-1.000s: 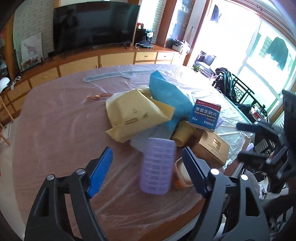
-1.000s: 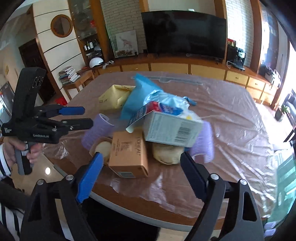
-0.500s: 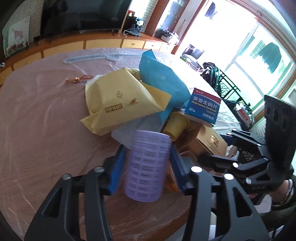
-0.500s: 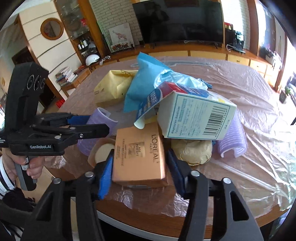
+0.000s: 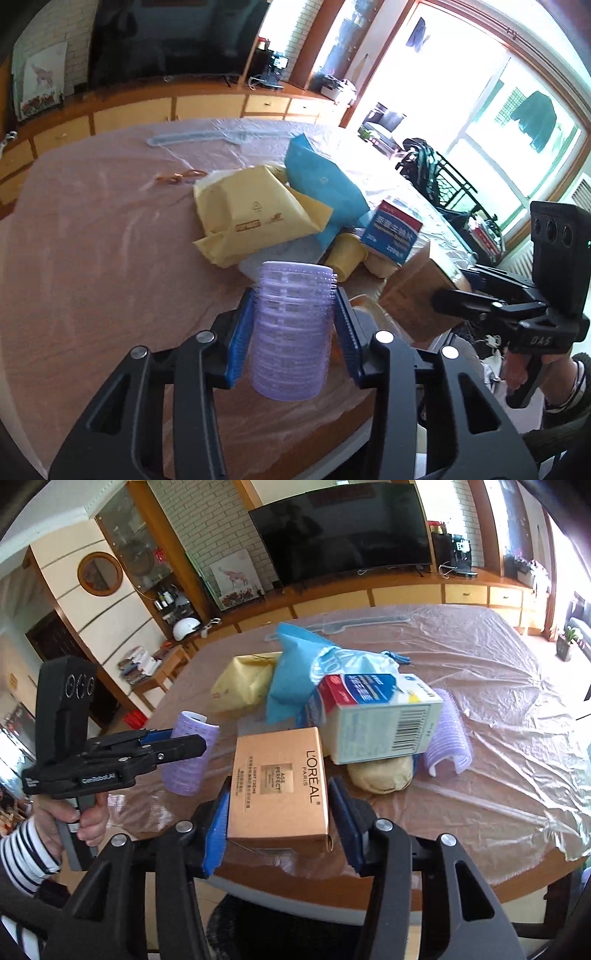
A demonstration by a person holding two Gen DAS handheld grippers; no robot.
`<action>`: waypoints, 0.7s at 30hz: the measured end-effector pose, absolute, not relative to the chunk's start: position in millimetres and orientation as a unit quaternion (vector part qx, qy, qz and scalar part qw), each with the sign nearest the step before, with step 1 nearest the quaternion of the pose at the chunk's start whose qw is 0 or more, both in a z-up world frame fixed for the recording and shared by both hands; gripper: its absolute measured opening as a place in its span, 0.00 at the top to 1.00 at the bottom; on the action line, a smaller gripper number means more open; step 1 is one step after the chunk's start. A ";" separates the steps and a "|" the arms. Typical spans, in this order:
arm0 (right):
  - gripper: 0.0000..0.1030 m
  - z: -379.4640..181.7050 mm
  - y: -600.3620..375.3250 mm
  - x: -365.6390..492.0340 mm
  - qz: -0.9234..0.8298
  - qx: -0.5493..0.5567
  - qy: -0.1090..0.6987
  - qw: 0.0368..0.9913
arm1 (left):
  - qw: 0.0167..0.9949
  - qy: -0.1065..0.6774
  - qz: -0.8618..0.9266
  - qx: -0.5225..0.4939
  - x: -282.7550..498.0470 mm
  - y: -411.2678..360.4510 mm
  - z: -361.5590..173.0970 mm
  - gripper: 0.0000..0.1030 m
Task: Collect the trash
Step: 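Carry the curler and box down over the black trash bin with both tools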
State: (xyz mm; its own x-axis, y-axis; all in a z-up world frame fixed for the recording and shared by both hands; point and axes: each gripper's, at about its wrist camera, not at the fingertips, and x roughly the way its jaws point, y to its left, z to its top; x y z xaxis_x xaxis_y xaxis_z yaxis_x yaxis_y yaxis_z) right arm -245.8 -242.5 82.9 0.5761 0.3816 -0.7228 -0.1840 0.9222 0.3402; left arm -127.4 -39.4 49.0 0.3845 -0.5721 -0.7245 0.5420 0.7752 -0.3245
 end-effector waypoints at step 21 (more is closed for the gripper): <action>0.52 97.9 -262.2 -312.4 0.248 0.092 0.438 0.859 | 0.861 0.434 -0.265 -0.026 -227.9 -55.2 70.8 0.58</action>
